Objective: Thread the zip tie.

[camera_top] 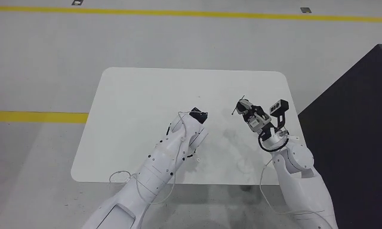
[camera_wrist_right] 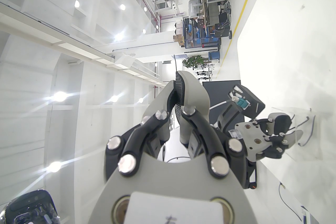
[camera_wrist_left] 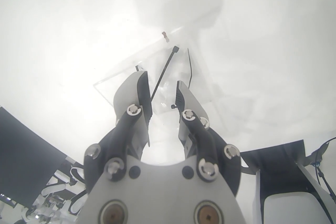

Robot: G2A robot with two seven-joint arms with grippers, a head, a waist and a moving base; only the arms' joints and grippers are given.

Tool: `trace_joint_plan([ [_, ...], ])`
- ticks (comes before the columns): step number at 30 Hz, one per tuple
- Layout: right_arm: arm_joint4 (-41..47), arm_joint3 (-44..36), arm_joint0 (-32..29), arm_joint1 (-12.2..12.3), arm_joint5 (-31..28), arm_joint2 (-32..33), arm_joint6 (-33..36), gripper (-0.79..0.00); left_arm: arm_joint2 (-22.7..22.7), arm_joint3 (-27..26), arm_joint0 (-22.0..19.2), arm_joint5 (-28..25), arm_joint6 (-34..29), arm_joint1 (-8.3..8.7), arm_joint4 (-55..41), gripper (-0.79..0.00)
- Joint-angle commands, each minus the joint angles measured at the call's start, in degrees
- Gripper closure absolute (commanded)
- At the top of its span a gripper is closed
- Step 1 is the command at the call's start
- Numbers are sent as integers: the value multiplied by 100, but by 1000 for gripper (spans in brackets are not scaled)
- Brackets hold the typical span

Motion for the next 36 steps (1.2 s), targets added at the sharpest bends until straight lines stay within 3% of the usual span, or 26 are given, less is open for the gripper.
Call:
trace_joint_plan([
  [1,0,0,0,0,0,0,0,0,2,71,-25,-12,16,-17,-42,-197],
  [12,0,0,0,0,0,0,0,0,44,369,-131,-3,39,-109,-128,-166],
  [16,0,0,0,0,0,0,0,0,34,495,-159,-12,71,-130,-143,-65],
  [23,0,0,0,0,0,0,0,0,-6,295,-159,69,24,-147,-86,-132],
  [30,0,0,0,0,0,0,0,0,-150,-139,22,174,-117,-72,297,-151],
  [36,0,0,0,0,0,0,0,0,-233,46,65,96,-28,-52,431,-163],
])
